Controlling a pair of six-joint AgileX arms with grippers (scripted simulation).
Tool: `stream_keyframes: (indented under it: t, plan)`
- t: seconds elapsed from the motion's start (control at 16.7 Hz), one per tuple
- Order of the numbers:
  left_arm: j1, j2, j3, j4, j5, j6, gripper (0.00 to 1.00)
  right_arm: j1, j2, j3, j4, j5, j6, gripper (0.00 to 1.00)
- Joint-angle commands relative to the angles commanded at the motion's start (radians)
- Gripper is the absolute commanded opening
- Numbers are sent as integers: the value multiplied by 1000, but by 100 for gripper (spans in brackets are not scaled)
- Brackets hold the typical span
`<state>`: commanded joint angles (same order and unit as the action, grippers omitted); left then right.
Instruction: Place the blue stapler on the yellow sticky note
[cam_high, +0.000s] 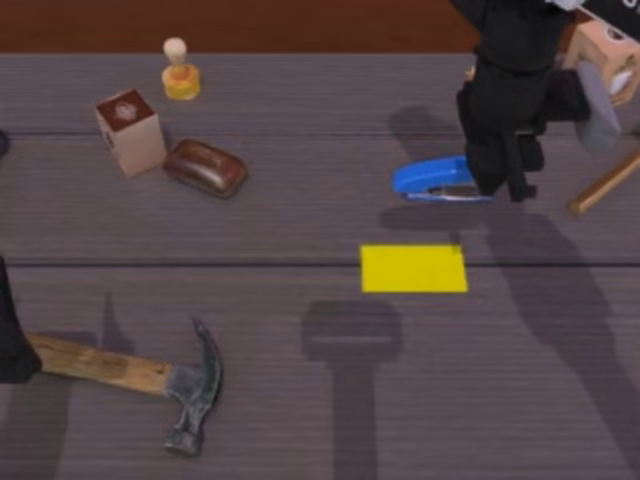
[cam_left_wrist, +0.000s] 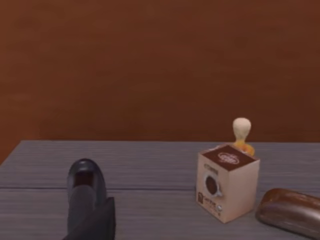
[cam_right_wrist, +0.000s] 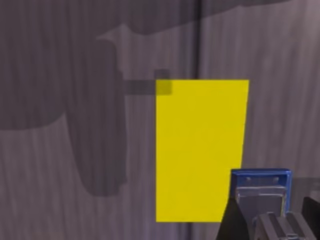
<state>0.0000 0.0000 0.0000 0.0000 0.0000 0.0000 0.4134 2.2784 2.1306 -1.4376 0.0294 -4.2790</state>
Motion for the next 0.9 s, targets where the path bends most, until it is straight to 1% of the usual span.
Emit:
stream_keyframes:
  t: [0.24,0.36,0.66,0.78,0.9]
  plan:
    - [0,0,0,0,0,0,100,7,1,-16,17,-1,7,0]
    - [0,0,0,0,0,0,100,10,12,-60,75,-1,18,0]
    - [0,0,0,0,0,0,100,37,66,-220,292,0,38,0]
    - [0,0,0,0,0,0,100,41,77,-253,330,0,42,0]
    - [0,0,0,0,0,0,100,41,78,-256,333,0,42,0]
